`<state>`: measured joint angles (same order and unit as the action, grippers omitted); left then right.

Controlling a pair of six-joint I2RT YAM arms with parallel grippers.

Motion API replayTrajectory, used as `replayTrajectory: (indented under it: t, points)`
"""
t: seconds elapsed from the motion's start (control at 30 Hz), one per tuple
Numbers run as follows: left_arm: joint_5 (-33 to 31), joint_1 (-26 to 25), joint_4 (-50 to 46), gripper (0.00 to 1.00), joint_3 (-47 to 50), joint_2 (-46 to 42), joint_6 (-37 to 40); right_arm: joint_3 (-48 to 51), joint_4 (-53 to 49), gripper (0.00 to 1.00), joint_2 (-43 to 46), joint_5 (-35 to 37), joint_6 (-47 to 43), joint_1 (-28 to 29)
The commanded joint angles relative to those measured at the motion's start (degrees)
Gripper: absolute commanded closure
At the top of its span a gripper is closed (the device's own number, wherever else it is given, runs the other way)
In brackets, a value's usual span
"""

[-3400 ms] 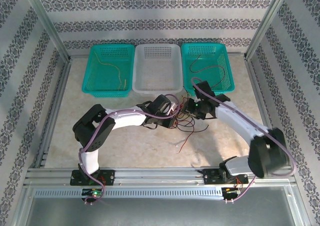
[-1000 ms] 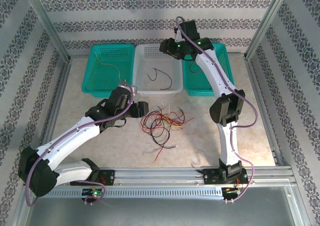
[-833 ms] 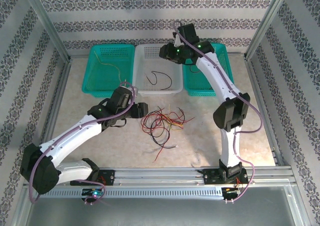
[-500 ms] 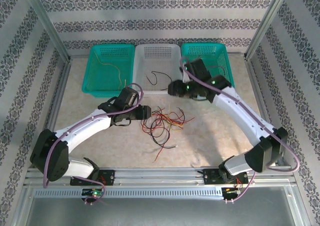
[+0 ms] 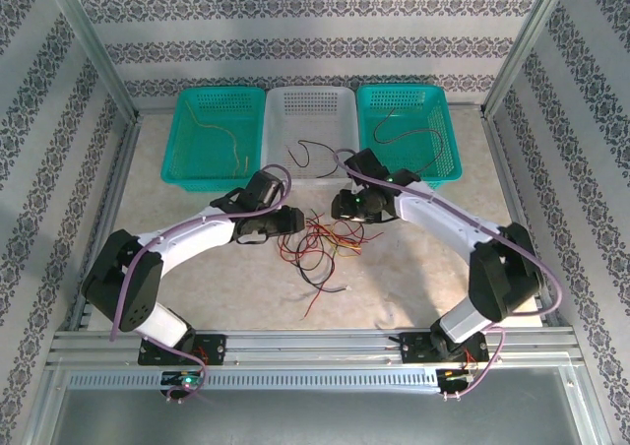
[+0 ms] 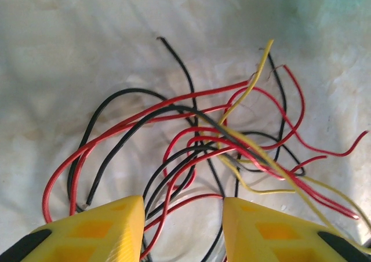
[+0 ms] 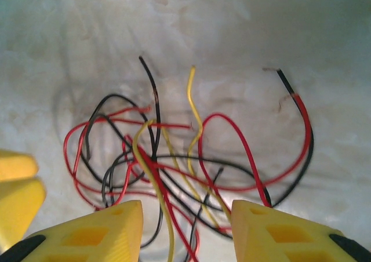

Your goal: Untangle the cables

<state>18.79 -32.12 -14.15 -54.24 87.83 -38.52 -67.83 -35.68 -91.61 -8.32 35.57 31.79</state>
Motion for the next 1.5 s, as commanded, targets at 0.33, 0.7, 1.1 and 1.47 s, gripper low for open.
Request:
replayTrajectory:
  t: [0.33,0.7,1.1,1.47]
  points:
    - [-2.99,0.83,-4.22,0.59,-0.78,-5.92,0.01,-3.94,13.94,0.63,-13.31,9.7,-1.21,2.03]
    - [-2.67,1.36,-4.75,0.56,-1.17,-9.09,3.64,-2.9,12.06,1.0,-10.65,10.53,-1.11,2.57]
    - [5.98,1.07,9.35,0.44,-5.92,-12.5,6.78,-20.07,-3.08,1.0,12.44,15.84,-7.96,12.35]
    - [18.92,0.92,31.58,0.35,-3.89,-13.67,0.88,-29.63,-2.83,1.0,15.06,14.77,-5.52,13.32]
